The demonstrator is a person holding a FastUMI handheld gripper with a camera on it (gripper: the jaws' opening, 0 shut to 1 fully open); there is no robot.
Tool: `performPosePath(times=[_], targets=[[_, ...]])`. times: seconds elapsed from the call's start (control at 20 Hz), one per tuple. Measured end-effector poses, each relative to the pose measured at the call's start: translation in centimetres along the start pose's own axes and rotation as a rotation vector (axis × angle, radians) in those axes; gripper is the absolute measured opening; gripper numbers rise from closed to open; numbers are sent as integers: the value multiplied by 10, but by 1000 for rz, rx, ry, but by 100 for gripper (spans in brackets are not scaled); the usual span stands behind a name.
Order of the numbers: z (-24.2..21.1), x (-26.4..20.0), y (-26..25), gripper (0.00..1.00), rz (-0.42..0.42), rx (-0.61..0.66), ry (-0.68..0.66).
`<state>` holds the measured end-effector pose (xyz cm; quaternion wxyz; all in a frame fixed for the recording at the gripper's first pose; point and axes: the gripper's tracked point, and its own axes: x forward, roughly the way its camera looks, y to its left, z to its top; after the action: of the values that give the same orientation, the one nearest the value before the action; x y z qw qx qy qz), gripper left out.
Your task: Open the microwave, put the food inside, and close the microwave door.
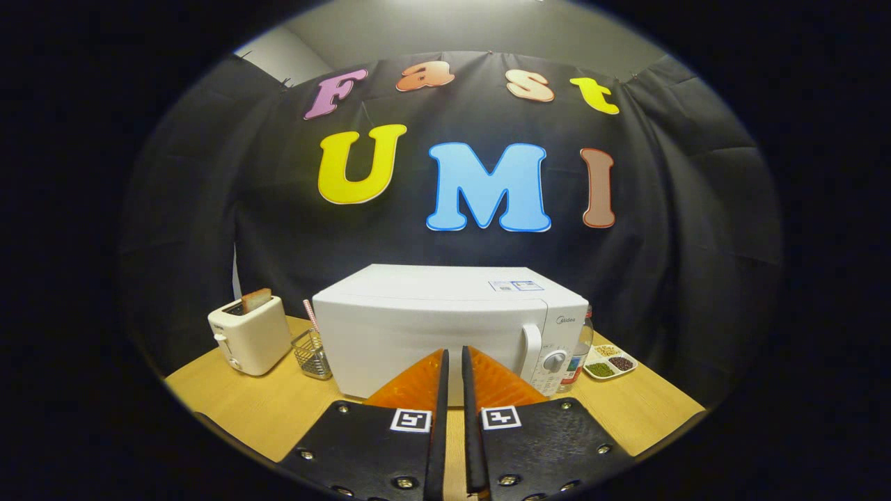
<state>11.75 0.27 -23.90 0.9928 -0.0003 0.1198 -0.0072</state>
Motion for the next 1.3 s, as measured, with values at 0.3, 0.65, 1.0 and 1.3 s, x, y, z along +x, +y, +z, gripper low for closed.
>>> performPosePath(times=[0.3,0.65,1.0,1.3], targets=[[51,-64,20,12,34,0,-56],[124,-133,36,12,24,22,-139],[168,-198,44,90,-11,-29,-318],[163,-231,58,95,15,-91,-356]])
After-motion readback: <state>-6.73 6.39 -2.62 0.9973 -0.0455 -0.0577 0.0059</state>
